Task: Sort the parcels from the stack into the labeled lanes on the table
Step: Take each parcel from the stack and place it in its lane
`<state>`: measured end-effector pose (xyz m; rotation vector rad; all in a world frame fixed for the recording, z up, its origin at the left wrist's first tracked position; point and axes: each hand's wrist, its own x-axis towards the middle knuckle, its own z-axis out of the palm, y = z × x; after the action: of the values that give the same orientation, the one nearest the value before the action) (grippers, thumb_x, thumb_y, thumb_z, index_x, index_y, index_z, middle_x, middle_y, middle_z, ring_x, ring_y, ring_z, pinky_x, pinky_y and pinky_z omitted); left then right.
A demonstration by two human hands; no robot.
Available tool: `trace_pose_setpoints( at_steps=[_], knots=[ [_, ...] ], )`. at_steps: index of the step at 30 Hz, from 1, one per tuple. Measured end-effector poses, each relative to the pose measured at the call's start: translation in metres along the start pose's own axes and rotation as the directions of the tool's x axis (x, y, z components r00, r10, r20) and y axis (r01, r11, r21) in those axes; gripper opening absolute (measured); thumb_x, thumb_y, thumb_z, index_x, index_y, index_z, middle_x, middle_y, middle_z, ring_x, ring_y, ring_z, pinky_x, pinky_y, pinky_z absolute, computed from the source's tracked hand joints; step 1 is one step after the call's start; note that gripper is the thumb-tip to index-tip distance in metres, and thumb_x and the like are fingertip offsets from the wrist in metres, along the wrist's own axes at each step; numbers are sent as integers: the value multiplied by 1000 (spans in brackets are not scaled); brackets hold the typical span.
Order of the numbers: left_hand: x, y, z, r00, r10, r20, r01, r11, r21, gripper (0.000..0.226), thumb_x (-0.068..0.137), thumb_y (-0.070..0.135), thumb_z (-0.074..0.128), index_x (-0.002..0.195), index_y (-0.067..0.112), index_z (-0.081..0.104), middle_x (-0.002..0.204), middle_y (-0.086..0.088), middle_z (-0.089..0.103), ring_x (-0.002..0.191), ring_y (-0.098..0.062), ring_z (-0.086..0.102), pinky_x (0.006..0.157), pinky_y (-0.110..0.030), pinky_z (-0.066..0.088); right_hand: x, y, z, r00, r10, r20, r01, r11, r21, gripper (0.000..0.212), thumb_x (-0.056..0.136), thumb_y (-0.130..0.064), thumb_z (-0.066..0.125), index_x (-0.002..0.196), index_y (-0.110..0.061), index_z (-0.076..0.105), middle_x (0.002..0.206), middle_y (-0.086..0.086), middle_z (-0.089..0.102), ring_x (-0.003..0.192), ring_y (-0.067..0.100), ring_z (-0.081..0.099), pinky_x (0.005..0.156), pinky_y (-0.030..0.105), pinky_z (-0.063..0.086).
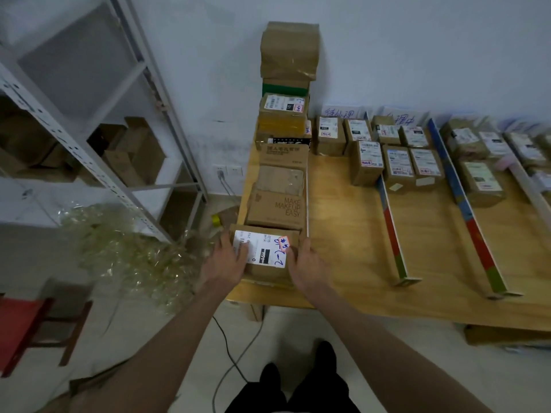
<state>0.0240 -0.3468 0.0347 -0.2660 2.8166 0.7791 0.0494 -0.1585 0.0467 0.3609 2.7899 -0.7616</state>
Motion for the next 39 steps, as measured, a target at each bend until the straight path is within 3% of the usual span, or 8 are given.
trace_pose_setpoints(
  at_steps=[7, 13, 17, 23, 26, 29, 36, 39],
  knots=[
    [-8, -3, -2, 1000, -18, -22, 14, 983, -182, 56, 100, 42, 47, 146, 13, 32, 139, -16, 50, 122, -38, 53, 95, -47, 44, -2, -6, 4, 999, 42, -8, -40, 986, 163, 39, 103, -27, 44, 136, -8, 36, 125, 17, 60, 111, 36, 59, 85, 42, 47],
    [-18, -8, -41, 982, 63, -178, -114, 949, -292, 49, 100, 35, 53, 144, 16, 44, 132, -8, 57, 116, -24, 57, 99, -46, 50, -16, -6, -8, 999, -44, 2, 39, 909, 415, 55, 93, -34, 59, 140, -21, 35, 98, -5, 69, 81, 17, 69, 68, 34, 56],
    [-12, 0, -76, 969, 174, -177, -217, 938, -269, 41, 99, 28, 56, 138, 16, 53, 123, 0, 58, 105, -13, 54, 90, -33, 50, -15, -10, -24, 998, -50, 44, 19, 853, 522, 33, 90, -41, 64, 110, -17, 54, 94, -3, 73, 74, 15, 69, 66, 35, 57],
    [6, 25, -119, 920, 390, 30, -369, 891, -265, 29, 98, 22, 60, 126, 20, 63, 111, 2, 67, 97, -13, 63, 92, -38, 53, -10, -14, -60, 975, -209, 74, 157, 886, 437, 65, 79, -75, 53, 102, -17, 70, 97, -5, 72, 91, 16, 66, 78, 32, 52],
    [15, 44, -125, 856, 485, 181, -443, 867, -227, 30, 98, 27, 58, 128, 21, 62, 111, 2, 67, 98, -16, 65, 87, -38, 55, -12, -22, -78, 952, -272, 140, 190, 883, 429, 54, 90, -66, 51, 122, -24, 63, 109, -12, 67, 101, 9, 62, 79, 21, 46],
    [16, 69, -121, 803, 526, 280, -486, 850, -203, 32, 100, 25, 55, 131, 19, 58, 112, 1, 64, 99, -16, 64, 76, -21, 52, -13, -23, -88, 936, -306, 173, 221, 896, 386, 29, 99, -50, 49, 103, -24, 62, 88, -14, 68, 84, 7, 66, 62, 16, 43],
    [12, 112, -90, 794, 563, 231, -531, 826, -189, 43, 98, 29, 59, 139, 16, 54, 132, -7, 59, 109, -20, 60, 90, -33, 53, -17, 3, -98, 977, -211, 25, 195, 937, 290, 30, 103, -37, 47, 76, -27, 54, 72, -10, 65, 61, 2, 61, 46, 11, 36],
    [6, 125, -73, 806, 584, 96, -580, 812, -70, 49, 99, 43, 53, 142, 21, 48, 139, -3, 52, 121, -21, 54, 96, -36, 49, -21, 19, -105, 992, -118, -50, 127, 950, 286, 29, 103, -41, 46, 84, -21, 58, 79, -4, 70, 68, 8, 66, 59, 24, 53]
  ],
)
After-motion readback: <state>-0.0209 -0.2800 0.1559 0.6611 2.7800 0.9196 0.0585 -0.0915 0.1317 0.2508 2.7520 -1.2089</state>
